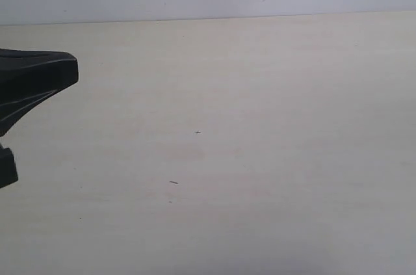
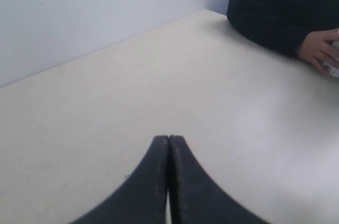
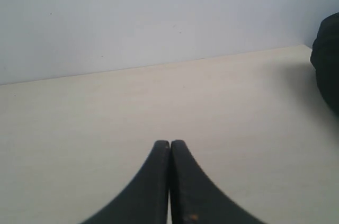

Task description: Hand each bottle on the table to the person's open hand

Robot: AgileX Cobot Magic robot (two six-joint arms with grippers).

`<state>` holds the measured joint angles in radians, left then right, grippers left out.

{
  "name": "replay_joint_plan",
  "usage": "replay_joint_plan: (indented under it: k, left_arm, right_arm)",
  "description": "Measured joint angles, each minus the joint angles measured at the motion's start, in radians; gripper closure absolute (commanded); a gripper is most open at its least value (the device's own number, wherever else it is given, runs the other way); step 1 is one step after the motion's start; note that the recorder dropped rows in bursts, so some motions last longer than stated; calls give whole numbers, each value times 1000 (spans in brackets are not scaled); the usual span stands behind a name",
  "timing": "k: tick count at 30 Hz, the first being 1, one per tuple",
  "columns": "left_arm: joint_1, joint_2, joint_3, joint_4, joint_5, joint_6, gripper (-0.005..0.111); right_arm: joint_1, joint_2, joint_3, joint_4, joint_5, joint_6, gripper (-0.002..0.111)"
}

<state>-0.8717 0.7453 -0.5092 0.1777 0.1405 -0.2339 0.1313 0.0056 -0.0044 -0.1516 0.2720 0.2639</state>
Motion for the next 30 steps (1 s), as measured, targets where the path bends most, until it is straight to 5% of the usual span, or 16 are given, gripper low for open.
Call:
replay_joint_plan:
  k: [3,5,11,15,20,30]
  left_arm:
    - [14,-2,0,0,0,6,107]
    - [97,-30,2,0,0,35,107]
    - [627,-339,48,-1,144,-35,107]
    - [795,-552,106,-1,174,-49,107]
    - [810,-704,217,-1,174,-57,107]
    - [810,-740,395,-1,174,-59,107]
  right_arm:
    - [0,0,0,0,0,0,108]
    - [0,0,0,0,0,0,108]
    - [0,0,0,0,0,0,108]
    - [0,0,0,0,0,0,108]
    - [0,0,0,0,0,0,108]
    - [0,0,0,0,0,0,108]
